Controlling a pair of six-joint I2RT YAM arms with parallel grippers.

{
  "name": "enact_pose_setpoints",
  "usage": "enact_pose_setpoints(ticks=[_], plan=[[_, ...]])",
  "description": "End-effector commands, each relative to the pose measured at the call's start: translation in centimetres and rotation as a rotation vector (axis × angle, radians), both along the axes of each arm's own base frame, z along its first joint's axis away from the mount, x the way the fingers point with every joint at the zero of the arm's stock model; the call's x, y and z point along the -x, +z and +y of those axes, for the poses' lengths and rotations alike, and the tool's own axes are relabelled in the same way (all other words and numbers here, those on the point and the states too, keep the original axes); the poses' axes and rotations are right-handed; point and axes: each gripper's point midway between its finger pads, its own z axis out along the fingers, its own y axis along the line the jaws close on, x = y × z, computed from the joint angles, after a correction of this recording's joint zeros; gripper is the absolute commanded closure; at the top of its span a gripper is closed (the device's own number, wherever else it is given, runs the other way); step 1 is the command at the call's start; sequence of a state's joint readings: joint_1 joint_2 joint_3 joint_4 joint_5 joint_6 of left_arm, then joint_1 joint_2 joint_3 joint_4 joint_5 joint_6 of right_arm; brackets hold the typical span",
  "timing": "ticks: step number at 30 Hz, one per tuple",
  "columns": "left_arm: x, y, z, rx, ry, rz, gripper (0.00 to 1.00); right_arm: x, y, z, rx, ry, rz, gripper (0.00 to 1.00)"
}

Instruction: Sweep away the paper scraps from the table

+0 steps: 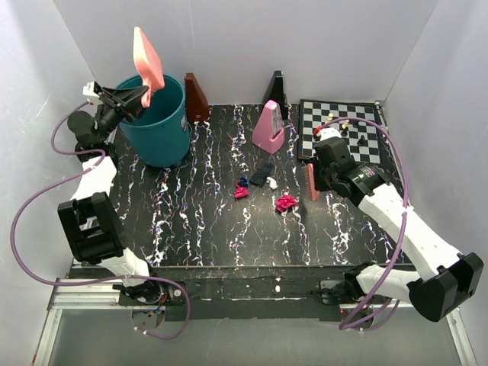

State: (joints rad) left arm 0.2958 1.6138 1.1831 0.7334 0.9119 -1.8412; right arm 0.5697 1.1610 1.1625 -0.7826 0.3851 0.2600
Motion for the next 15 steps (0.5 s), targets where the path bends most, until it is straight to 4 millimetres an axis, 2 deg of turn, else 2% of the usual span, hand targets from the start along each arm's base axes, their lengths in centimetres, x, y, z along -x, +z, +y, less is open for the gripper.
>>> enact_pose_setpoints(ticks=[1,6,9,12,13,15], plan=[[3.3,5.8,-0.1,0.123,-0.05,-0.181,1.0,-0.9,2.0,1.5,-0.106,-0.009,-0.052,0.99],[5.0,7.1,-1.2,0.035,-0.068,-0.25,1.0,-1.1,3.9,3.6,-0.269,-0.08,-0.025,0.99],[6.3,7.0,-3.2,-0.13,-0.069,-0.271,1.0,-1.7,5.7,5.5,-0.377,-0.114,0.004,0.99],[8.0,6.2,-5.9,-0.353,-0.053,-0.28,1.0,-2.1,7.5,9.1,-0.511,-0.031,0.058,0.99],[8.7,6.3,-6.3,-0.434,-0.023,-0.292,1.0,-2.4,7.5,10.4,-0.545,-0.009,0.087,0.99],[9.9,5.1,-7.0,-0.622,0.045,-0.29,1.0,-2.9,8.1,12.7,-0.617,0.042,0.127,0.99]])
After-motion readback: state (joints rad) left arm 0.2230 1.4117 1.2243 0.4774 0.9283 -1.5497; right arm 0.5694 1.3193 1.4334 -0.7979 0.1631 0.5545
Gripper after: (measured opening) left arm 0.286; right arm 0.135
